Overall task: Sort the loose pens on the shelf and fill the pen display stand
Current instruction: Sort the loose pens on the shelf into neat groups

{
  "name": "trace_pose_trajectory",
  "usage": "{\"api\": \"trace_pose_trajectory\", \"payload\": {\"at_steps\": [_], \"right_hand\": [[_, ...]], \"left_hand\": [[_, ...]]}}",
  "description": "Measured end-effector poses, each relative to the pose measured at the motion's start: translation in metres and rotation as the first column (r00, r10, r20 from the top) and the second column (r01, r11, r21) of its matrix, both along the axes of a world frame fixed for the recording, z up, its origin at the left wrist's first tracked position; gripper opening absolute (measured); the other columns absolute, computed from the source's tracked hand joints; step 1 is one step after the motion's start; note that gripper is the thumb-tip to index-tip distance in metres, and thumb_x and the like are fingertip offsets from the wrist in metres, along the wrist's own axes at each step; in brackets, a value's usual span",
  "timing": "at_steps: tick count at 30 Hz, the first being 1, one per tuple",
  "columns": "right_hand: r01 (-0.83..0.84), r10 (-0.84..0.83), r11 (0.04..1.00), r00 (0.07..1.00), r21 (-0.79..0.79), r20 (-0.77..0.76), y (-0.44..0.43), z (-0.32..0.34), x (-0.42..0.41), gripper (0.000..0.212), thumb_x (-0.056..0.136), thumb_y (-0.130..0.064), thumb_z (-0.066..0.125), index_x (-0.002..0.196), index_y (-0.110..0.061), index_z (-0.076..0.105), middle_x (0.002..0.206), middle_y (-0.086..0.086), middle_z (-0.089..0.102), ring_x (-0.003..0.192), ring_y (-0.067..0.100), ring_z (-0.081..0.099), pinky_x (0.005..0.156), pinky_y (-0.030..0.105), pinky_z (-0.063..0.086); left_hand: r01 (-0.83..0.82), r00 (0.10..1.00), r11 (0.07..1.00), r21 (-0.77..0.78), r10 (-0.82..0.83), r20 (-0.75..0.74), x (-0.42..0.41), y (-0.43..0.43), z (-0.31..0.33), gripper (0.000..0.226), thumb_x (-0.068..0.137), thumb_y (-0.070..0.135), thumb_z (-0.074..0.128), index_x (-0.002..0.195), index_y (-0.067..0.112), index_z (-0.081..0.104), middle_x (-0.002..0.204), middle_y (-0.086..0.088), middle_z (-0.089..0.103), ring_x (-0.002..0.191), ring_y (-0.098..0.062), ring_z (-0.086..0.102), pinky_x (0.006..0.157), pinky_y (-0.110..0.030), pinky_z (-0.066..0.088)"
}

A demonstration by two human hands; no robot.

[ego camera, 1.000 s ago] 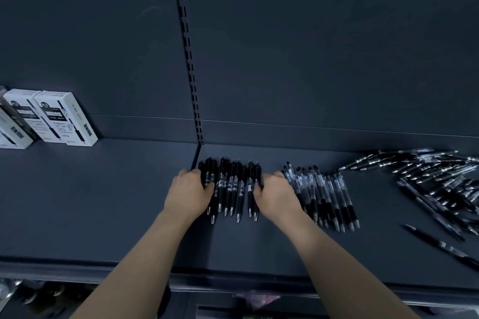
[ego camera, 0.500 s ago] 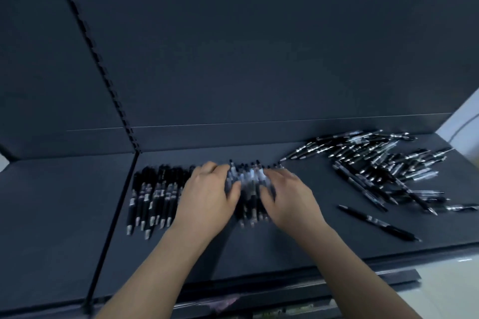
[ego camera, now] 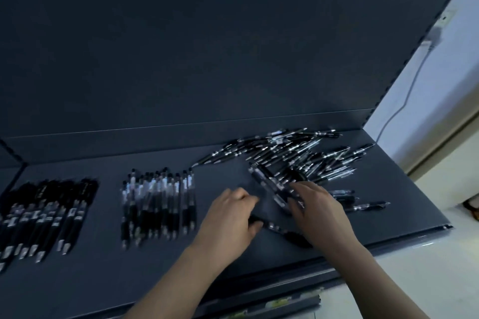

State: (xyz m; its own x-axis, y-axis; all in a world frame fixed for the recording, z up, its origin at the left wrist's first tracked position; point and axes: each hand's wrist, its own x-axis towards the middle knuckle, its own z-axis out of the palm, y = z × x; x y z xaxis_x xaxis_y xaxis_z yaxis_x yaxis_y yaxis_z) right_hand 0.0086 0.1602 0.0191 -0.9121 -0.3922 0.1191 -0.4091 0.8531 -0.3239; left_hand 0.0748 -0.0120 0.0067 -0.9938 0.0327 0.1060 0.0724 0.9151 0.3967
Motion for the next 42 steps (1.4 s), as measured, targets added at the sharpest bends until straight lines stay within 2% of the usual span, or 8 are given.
{"api": "trace_pose_trajectory", "payload": {"at_steps": [6,10,12,22,24,27,33,42], "right_hand": [[0.052,-0.054,0.998,0.997,0.034,0.051,0.049,-0.014,-0.04,0.03,0.096,-0.02,0.052,0.125,-0.02,0.061,0.12,-0.003,0.062,0.112,0.018,0.055,0.079,0.027,0.047],[0.047,-0.055,0.996,0.994,0.082,0.092,0.058,-0.024,-0.059,0.008,0.094,-0.02,0.053,0.095,-0.016,0.059,0.092,-0.001,0.054,0.088,0.02,0.055,0.062,0.028,0.04],[0.032,-0.04,0.997,0.991,0.066,0.131,0.058,-0.026,-0.066,0.009,0.094,-0.021,0.051,0.096,-0.015,0.057,0.09,0.0,0.054,0.079,0.019,0.053,0.062,0.029,0.04],[-0.043,0.106,0.978,0.947,-0.205,0.302,0.052,-0.015,-0.083,0.014,0.095,-0.01,0.04,0.102,-0.008,0.052,0.087,0.006,0.056,0.077,0.023,0.054,0.059,0.027,0.036],[-0.054,0.127,0.975,0.929,-0.214,0.347,0.037,-0.015,-0.082,0.011,0.096,-0.011,0.04,0.091,-0.008,0.049,0.075,0.004,0.05,0.062,0.019,0.047,0.047,0.024,0.031],[-0.058,0.1,0.992,0.914,-0.115,0.393,0.014,-0.019,-0.082,0.023,0.095,-0.03,0.05,0.089,-0.008,0.053,0.074,0.003,0.055,0.065,0.02,0.052,0.054,0.028,0.037],[0.021,-0.003,0.999,0.897,-0.036,0.442,-0.004,-0.021,-0.088,0.035,0.082,-0.032,0.062,0.061,-0.015,0.04,0.058,-0.003,0.048,0.057,0.02,0.047,0.052,0.027,0.037],[0.058,0.137,0.947,0.817,-0.317,0.559,-0.003,-0.01,-0.102,0.023,0.094,-0.024,0.047,0.074,-0.014,0.039,0.057,-0.003,0.039,0.045,0.013,0.032,0.044,0.025,0.028]], "left_hand": [[0.058,0.987,0.998,0.029,-0.062,0.146,-0.027,0.04,-0.019,0.028,0.087,0.035,0.066,0.115,0.028,0.064,0.114,0.01,0.054,0.108,-0.01,0.045,0.092,-0.022,0.037],[0.011,0.987,0.998,0.064,-0.021,0.157,-0.036,0.047,-0.022,0.013,0.088,0.031,0.065,0.1,0.025,0.064,0.101,0.012,0.055,0.098,-0.008,0.049,0.083,-0.02,0.04],[-0.046,0.984,0.992,0.114,0.025,0.179,-0.039,0.045,-0.02,0.007,0.089,0.028,0.064,0.095,0.025,0.061,0.095,0.013,0.056,0.089,-0.007,0.052,0.077,-0.023,0.045],[-0.363,0.927,0.884,0.294,0.312,0.206,-0.059,0.024,-0.017,0.007,0.098,0.02,0.042,0.104,0.022,0.04,0.095,0.004,0.06,0.083,-0.011,0.06,0.074,-0.03,0.051],[-0.441,0.896,0.853,0.278,0.4,0.192,-0.065,0.019,-0.017,0.005,0.098,0.019,0.042,0.102,0.016,0.043,0.09,0.0,0.057,0.078,-0.014,0.055,0.064,-0.026,0.044],[-0.543,0.839,0.803,0.244,0.528,0.131,-0.072,0.007,-0.019,0.017,0.098,0.021,0.045,0.087,0.008,0.046,0.074,-0.001,0.051,0.066,-0.017,0.048,0.052,-0.027,0.031],[-0.624,0.776,0.759,0.185,0.629,0.037,-0.087,-0.026,-0.021,0.011,0.092,0.013,0.054,0.086,0.005,0.05,0.09,-0.011,0.048,0.077,-0.023,0.043,0.069,-0.029,0.033],[-0.655,0.747,0.755,0.017,0.645,0.161,-0.121,-0.061,-0.022,0.01,0.092,0.016,0.053,0.083,0.012,0.05,0.092,-0.007,0.052,0.082,-0.027,0.054,0.066,-0.031,0.04]]}}
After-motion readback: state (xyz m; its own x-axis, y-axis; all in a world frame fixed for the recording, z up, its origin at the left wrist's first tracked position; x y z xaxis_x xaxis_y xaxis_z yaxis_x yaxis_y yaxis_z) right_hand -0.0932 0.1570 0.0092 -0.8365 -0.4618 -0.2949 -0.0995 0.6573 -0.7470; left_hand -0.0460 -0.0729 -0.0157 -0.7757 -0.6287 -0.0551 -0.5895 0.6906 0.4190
